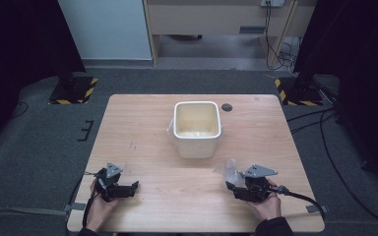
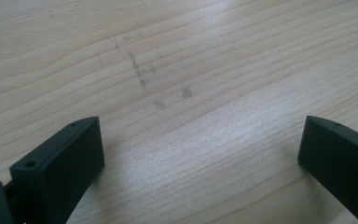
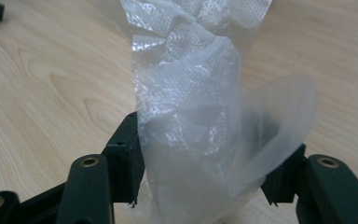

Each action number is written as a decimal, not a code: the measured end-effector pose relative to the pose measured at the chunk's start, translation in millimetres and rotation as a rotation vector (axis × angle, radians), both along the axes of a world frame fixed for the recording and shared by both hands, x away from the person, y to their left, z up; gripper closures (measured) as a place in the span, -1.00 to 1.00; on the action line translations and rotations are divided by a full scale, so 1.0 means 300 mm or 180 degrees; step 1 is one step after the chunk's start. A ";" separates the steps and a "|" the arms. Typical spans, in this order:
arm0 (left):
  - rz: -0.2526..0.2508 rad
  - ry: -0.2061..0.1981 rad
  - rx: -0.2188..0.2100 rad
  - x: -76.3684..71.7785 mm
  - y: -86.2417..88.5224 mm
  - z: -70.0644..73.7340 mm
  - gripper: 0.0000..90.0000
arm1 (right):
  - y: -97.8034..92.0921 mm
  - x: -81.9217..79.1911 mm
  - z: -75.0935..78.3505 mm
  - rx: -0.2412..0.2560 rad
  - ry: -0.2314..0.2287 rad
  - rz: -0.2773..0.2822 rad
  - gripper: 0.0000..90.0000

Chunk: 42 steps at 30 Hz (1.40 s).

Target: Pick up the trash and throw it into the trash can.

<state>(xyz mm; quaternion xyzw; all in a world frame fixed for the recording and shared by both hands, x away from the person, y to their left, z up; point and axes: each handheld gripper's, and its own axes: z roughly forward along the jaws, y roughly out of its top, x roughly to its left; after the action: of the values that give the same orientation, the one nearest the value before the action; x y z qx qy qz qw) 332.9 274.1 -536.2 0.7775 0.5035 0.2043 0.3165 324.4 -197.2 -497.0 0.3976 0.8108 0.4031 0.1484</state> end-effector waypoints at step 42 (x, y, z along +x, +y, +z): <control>0.0000 -0.0001 0.0000 0.000 0.000 0.000 -1.00 | -0.028 0.132 0.335 0.1006 -0.1026 -0.0279 -0.09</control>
<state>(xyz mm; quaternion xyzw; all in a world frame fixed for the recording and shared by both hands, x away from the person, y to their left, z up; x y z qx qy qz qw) 333.0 274.1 -536.3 0.7775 0.5034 0.2044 0.3167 364.0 -205.5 -396.5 0.3811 0.6854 0.5765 0.2293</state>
